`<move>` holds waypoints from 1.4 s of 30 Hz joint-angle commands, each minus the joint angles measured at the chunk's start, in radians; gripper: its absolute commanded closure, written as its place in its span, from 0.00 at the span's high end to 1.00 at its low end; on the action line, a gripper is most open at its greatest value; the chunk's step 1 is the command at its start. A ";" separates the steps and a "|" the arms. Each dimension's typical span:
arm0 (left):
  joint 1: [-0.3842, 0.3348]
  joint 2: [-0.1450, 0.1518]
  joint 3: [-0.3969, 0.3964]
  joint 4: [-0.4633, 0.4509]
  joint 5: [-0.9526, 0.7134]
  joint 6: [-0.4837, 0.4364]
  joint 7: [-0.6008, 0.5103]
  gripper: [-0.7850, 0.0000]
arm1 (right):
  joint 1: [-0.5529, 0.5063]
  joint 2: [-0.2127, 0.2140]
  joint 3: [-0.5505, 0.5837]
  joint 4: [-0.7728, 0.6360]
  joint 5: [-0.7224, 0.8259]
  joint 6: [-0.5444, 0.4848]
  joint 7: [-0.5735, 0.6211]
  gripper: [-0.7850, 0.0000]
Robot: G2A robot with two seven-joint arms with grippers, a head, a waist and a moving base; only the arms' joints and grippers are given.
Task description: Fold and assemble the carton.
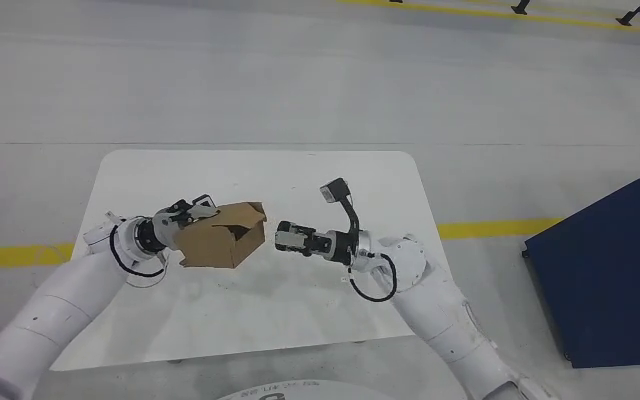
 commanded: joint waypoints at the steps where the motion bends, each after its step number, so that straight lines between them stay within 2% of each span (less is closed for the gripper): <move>1: -0.001 0.000 0.005 -0.007 0.000 0.007 0.000 0.00 | 0.011 -0.002 -0.007 0.002 -0.013 0.032 -0.015 1.00; 8: -0.001 0.004 0.029 -0.018 0.019 0.006 0.000 0.00 | 0.055 -0.009 -0.044 0.024 -0.021 0.121 -0.029 1.00; 15: -0.008 0.007 0.044 -0.018 0.015 0.003 0.000 0.00 | 0.077 -0.011 -0.073 0.032 -0.053 0.144 0.011 1.00; 27: -0.005 0.019 0.065 -0.044 0.014 0.004 0.000 0.00 | 0.119 -0.018 -0.117 0.053 -0.086 0.210 0.009 1.00; 31: -0.007 0.023 0.067 -0.043 0.009 0.001 0.000 0.00 | 0.113 -0.017 -0.109 0.050 -0.074 0.191 0.009 1.00; 38: -0.012 0.026 0.058 0.008 0.014 -0.059 0.000 0.00 | 0.047 -0.003 -0.049 0.017 -0.011 0.068 0.069 1.00; 42: -0.018 0.022 0.064 0.026 0.017 -0.071 0.000 0.00 | 0.026 0.002 -0.044 -0.001 -0.044 0.033 0.092 1.00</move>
